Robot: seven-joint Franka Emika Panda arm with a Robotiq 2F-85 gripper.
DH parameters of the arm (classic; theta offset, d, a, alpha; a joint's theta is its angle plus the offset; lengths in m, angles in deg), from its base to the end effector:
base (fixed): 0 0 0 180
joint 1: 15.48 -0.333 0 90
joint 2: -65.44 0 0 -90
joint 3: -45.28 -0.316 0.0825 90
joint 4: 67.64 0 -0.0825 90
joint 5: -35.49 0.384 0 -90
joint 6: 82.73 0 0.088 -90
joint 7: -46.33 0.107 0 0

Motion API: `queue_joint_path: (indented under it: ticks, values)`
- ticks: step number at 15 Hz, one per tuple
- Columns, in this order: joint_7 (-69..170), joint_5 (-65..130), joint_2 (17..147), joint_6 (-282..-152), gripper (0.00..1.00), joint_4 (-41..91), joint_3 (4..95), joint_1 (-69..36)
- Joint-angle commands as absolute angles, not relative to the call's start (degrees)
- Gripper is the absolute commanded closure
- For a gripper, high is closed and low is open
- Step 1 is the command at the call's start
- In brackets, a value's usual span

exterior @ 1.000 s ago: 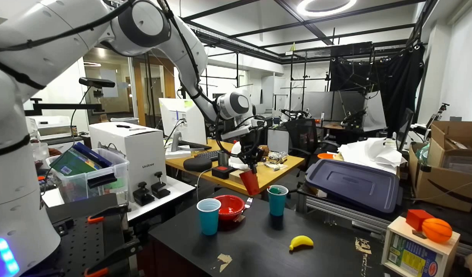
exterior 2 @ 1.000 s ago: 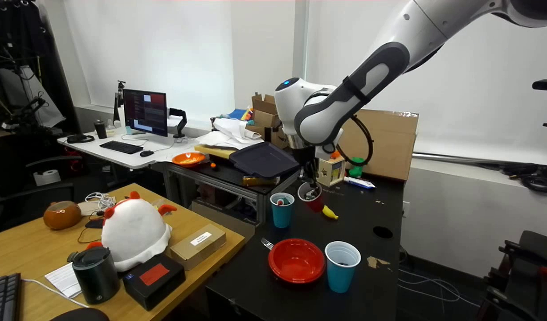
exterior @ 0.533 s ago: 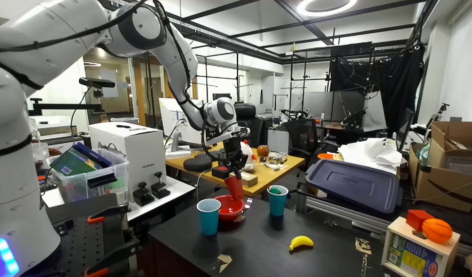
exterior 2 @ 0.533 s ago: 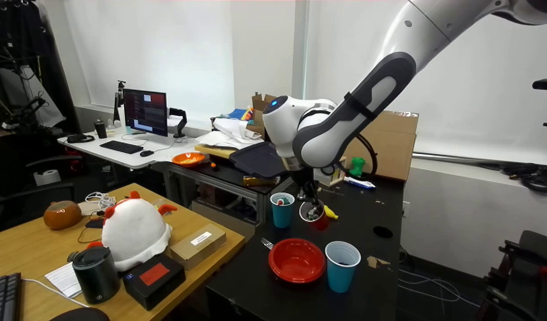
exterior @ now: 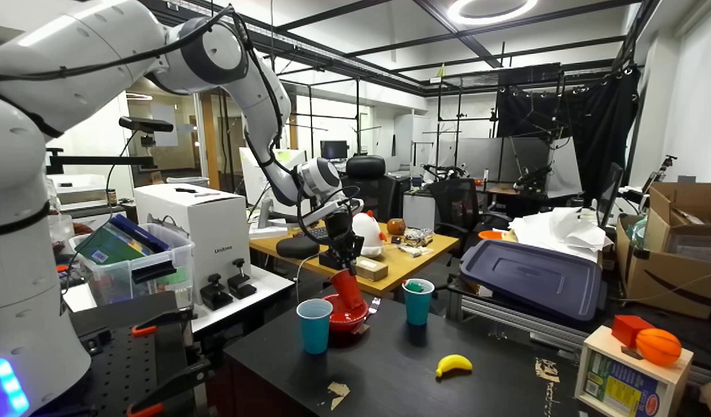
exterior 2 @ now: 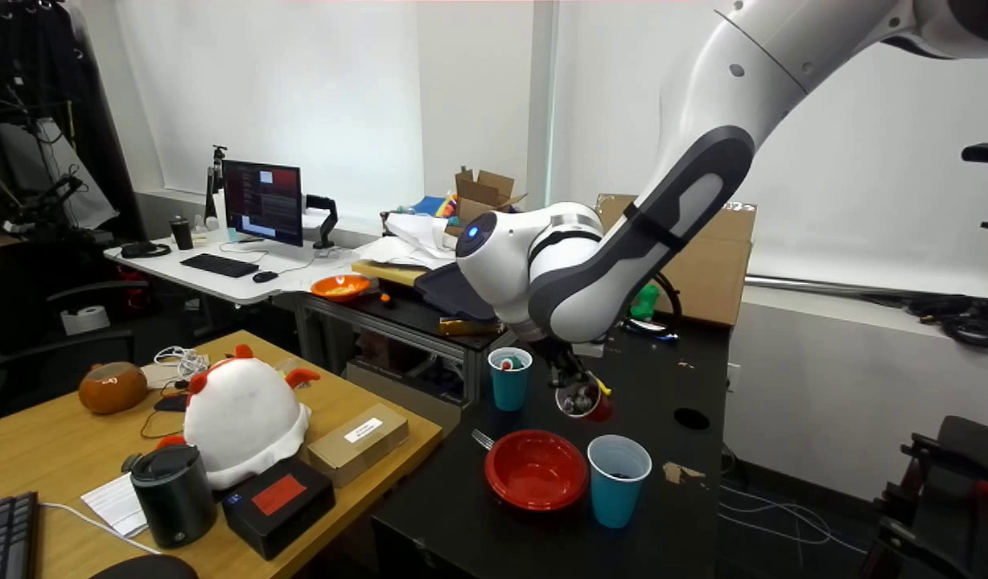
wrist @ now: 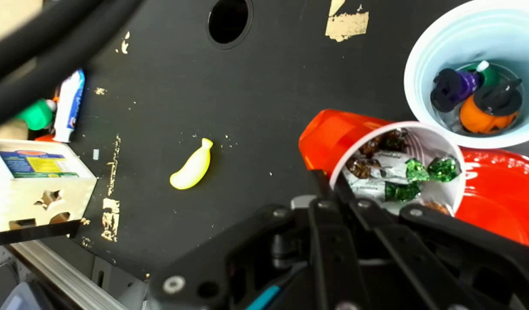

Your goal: Pour the contents in the red cup into the red bowl

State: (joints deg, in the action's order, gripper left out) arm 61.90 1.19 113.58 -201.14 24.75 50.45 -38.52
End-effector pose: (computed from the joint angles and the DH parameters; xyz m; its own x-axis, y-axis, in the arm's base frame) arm 0.6242 0.1753 0.1157 0.8883 0.3323 -0.3171 0.4557 -0.7240 0.5178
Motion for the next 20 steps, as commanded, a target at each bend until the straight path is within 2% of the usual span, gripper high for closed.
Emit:
queue_joint_path:
  ticks: [1,20]
  values:
    - [63.4,-3.2,116.5,-195.9,0.99,21.5,50.8,-40.8]
    - [62.0,-16.9,136.6,-182.4,0.99,-5.0,49.7,-45.2]
